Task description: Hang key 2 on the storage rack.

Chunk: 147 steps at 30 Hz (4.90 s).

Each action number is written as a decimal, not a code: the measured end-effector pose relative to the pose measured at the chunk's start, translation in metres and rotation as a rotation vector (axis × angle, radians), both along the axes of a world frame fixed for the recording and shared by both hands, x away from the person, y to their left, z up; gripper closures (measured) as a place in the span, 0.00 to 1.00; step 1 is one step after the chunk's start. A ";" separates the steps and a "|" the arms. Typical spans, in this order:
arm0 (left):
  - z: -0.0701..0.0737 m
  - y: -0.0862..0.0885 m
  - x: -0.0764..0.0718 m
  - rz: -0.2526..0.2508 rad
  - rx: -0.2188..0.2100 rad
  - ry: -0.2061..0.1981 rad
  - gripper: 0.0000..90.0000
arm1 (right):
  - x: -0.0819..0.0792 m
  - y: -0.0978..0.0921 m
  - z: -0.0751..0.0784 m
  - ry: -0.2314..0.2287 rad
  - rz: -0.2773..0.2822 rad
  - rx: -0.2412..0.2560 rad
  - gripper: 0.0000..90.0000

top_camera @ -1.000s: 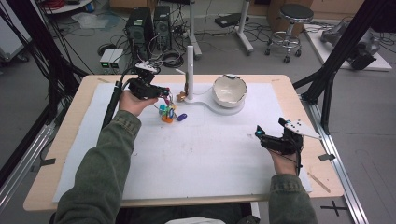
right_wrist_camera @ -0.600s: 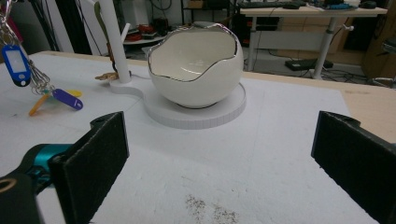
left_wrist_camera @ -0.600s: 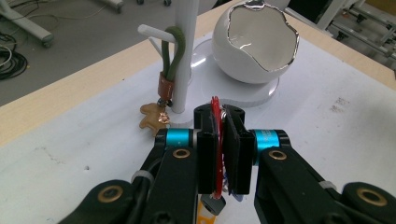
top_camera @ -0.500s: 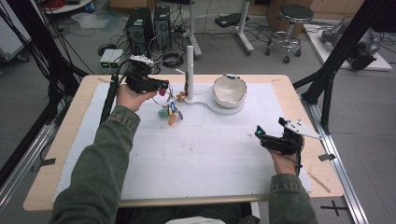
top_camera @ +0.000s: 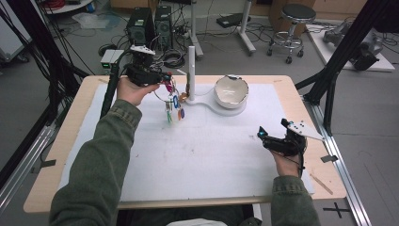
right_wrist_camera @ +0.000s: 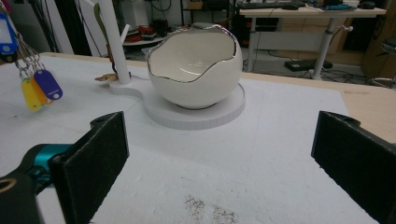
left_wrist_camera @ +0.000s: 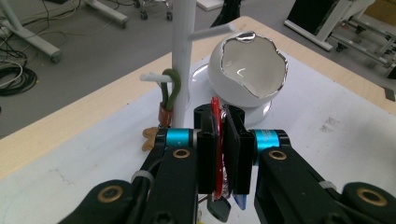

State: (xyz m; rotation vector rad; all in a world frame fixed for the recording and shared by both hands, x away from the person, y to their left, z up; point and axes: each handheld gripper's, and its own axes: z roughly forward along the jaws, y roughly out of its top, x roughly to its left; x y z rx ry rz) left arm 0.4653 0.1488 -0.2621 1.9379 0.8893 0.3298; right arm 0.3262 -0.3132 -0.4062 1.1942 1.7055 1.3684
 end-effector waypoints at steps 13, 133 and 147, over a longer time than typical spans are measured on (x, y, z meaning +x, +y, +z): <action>0.022 -0.015 0.004 -0.002 0.010 -0.035 0.93 | 0.000 0.000 0.000 0.000 0.000 0.001 0.03; -0.008 -0.008 0.026 0.095 -0.164 -0.072 0.02 | 0.000 -0.002 -0.001 0.002 0.001 0.000 0.03; -0.022 0.010 0.017 0.113 -0.186 -0.073 0.02 | 0.000 -0.001 -0.001 0.005 0.005 -0.006 0.03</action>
